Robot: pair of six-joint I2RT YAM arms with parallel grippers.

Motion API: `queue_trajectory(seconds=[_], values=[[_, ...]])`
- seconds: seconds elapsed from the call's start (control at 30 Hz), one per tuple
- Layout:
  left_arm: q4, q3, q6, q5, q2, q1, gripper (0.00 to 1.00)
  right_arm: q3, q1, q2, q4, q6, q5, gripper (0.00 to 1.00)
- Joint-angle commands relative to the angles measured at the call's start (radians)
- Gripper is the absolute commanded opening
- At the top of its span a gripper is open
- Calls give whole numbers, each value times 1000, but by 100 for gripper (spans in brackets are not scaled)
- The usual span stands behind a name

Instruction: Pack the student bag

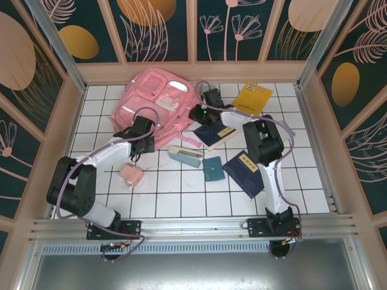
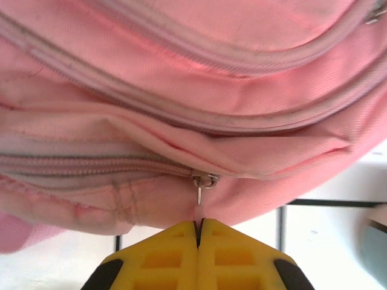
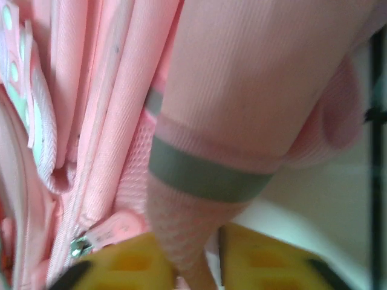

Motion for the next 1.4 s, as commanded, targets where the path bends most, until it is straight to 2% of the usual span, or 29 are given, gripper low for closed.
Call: queue_trajectory(seconds=[0.0,0.07,0.17,0.4,0.63,0.8,0.83,0.9,0.97,1.0,1.23,1.37], values=[[4,23,10,173,-48,3,0,2,-17,-104,6,-7,101,41],[35,41,9,237,-49,-21,0,-65,0,-164,28,33,113,46],[71,57,4,290,-39,-77,0,-161,27,-240,52,107,109,47],[129,61,-38,353,-8,-144,0,-327,105,-351,92,285,78,48],[135,56,-27,370,-6,-168,0,-402,173,-347,151,440,45,49],[134,41,-25,367,-13,-176,0,-373,201,-285,173,493,32,49],[131,38,-25,362,-16,-175,0,-363,203,-272,175,496,33,47],[122,33,-27,346,-21,-176,0,-338,203,-250,173,499,40,34],[100,30,-32,313,-24,-176,0,-314,200,-242,150,494,64,7],[83,30,-37,289,-25,-176,0,-308,198,-244,133,490,80,0],[-85,38,-100,22,-28,-166,0,-355,158,-334,64,440,204,0],[-161,5,-110,-67,-63,-105,0,-382,119,-366,58,412,211,0]])
